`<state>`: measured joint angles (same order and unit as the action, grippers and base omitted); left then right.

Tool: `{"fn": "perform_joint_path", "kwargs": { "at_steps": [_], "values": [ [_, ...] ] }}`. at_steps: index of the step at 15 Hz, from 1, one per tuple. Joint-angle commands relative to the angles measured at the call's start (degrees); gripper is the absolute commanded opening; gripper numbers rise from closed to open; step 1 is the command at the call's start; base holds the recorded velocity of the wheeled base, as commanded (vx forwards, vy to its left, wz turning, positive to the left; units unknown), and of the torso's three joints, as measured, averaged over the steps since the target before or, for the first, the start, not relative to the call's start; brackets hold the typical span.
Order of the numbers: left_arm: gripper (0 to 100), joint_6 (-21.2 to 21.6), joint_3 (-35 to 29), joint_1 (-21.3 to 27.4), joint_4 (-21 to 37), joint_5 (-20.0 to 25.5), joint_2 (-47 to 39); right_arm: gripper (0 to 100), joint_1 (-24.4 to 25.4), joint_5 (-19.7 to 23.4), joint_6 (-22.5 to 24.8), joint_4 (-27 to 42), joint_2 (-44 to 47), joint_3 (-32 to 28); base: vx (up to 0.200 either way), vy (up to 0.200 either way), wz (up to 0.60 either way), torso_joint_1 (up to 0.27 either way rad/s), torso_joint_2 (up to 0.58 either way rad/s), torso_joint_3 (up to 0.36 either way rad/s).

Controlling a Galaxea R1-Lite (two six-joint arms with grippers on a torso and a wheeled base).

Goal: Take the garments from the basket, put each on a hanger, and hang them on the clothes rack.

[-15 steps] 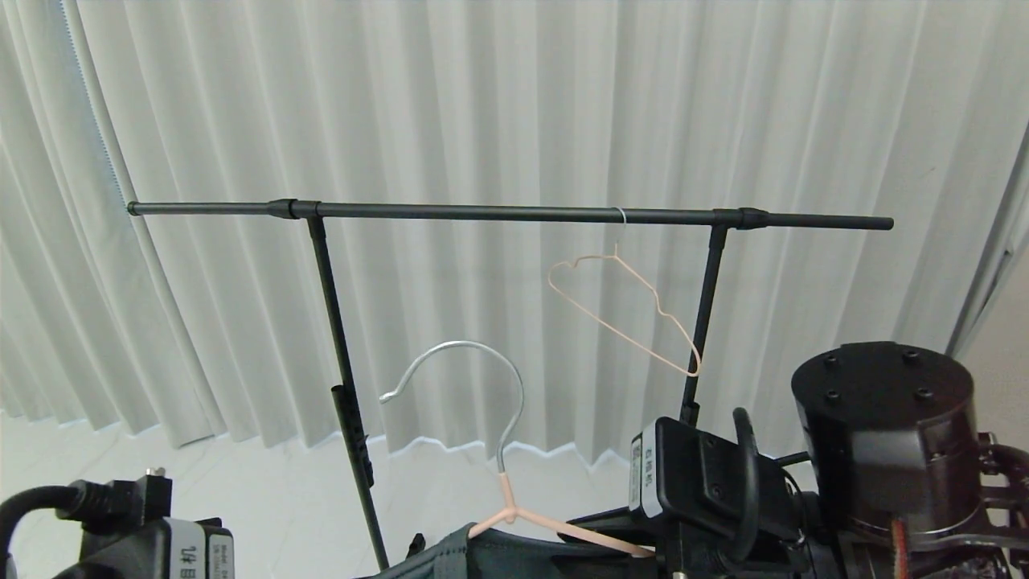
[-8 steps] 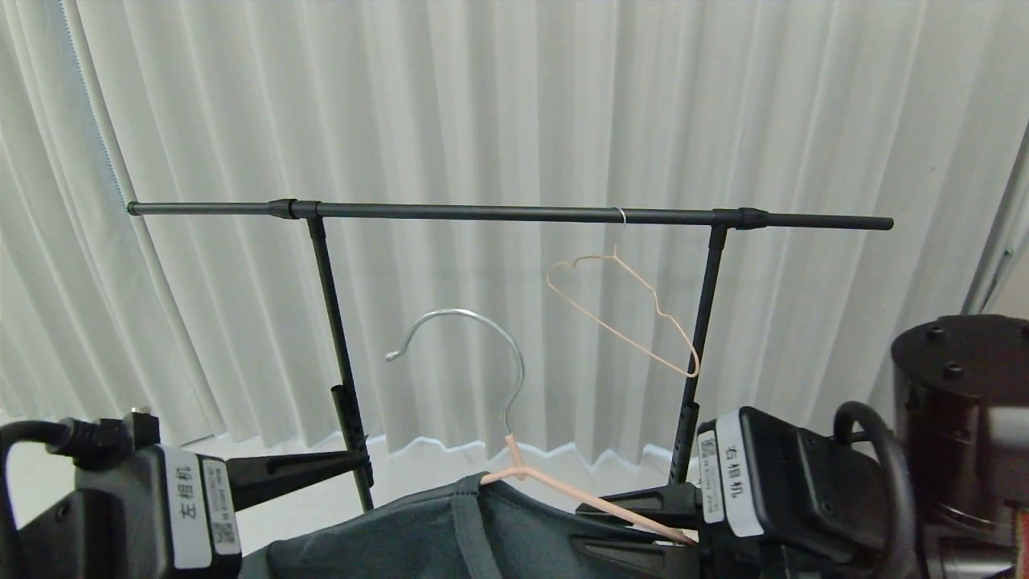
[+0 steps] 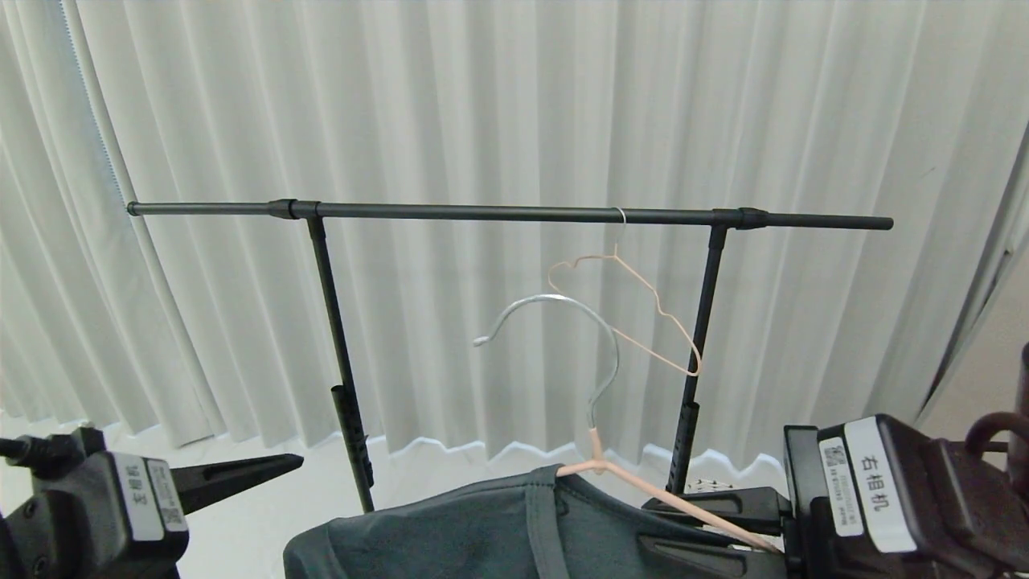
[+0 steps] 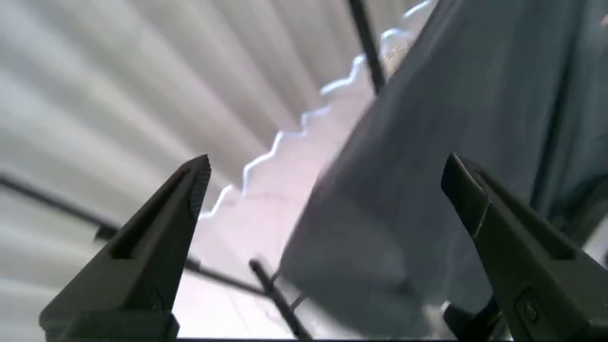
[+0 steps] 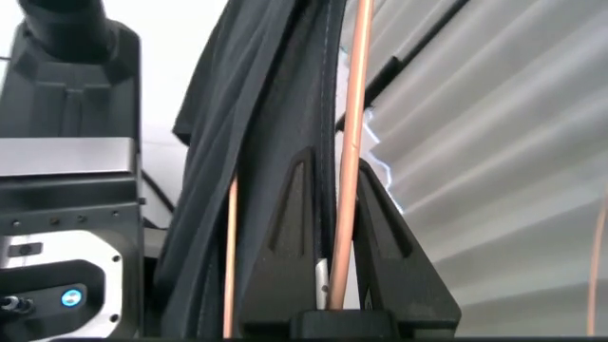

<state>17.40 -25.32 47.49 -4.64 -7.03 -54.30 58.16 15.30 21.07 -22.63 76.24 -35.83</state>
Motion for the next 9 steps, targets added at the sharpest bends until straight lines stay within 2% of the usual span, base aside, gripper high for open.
{"fn": "perform_joint_path", "kwargs": {
  "at_steps": [1,3,4,7,9],
  "values": [
    [100,0.18,5.72,-1.79,-0.01,-0.09,7.28,0,-1.82,0.08,0.29,-0.05,-1.36,0.32,0.000,0.000,0.00,0.000,0.00,0.000],
    [100,0.09,7.04,-2.85,0.07,-0.09,7.98,0,-2.09,0.17,0.38,-0.05,-1.53,0.32,0.000,0.000,0.00,0.000,0.00,0.000],
    [100,0.09,7.13,-4.96,0.07,-0.09,7.54,0,-2.09,0.26,0.38,-0.14,-1.53,0.32,0.000,0.000,0.00,0.000,0.00,0.000],
    [100,-0.35,7.39,-15.77,-0.01,1.06,2.71,0,-2.09,0.52,0.56,-0.23,-2.24,0.23,0.000,0.000,0.00,0.000,0.00,0.000],
    [100,-0.61,7.30,-16.47,-0.01,4.40,0.07,0,-2.00,0.52,0.56,-0.14,-3.11,0.23,0.000,0.000,0.00,0.000,0.00,0.000]
  ]
}}
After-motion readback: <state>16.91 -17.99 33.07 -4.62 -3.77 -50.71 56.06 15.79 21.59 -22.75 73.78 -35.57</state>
